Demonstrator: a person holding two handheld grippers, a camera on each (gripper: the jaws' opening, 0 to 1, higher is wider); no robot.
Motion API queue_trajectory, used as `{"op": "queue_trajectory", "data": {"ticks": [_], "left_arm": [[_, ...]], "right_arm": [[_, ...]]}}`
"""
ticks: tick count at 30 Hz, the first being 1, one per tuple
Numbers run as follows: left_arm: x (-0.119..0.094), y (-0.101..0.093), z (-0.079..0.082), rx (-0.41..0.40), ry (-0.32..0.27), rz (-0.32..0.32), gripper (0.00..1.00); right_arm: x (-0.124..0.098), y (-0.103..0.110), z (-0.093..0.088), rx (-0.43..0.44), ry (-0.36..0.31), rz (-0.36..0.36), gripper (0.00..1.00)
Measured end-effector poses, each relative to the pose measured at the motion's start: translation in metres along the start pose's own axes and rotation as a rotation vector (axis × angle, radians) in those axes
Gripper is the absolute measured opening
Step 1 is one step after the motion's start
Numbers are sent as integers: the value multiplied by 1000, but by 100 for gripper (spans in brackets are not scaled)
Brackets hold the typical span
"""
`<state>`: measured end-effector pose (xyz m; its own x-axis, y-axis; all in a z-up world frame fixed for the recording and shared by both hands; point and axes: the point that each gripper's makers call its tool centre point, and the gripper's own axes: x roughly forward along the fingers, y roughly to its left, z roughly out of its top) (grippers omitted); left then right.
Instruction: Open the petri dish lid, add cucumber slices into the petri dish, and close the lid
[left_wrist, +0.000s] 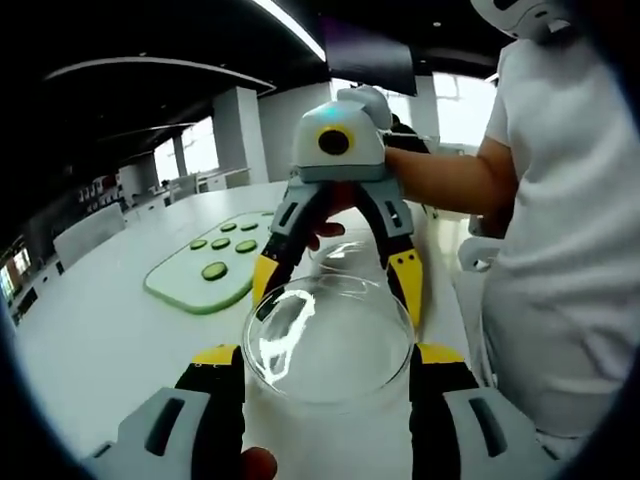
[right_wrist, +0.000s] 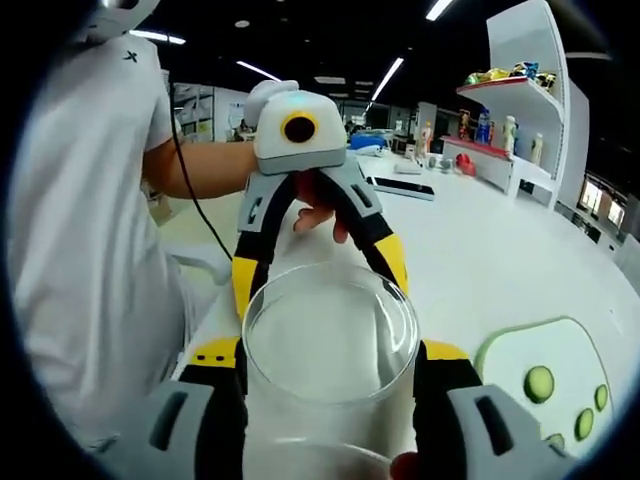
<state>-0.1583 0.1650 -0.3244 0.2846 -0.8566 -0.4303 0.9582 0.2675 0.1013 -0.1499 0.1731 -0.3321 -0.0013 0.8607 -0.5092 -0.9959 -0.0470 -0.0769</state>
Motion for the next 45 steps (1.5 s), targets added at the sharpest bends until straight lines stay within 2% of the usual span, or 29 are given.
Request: {"op": "queue_trajectory", "data": {"ticks": [18,24,45], "left_arm": [[3,2,-3,-18,28,-16,65],[3,2,-7,-63,44,-32,65],[2,6,-11,-96,39,-19,66]], "right_arm": [[0,-2,-5,31,28,8,66],[1,-1,-7,65,28,27,67],[4,-1,-8,40,24,11,68]]}}
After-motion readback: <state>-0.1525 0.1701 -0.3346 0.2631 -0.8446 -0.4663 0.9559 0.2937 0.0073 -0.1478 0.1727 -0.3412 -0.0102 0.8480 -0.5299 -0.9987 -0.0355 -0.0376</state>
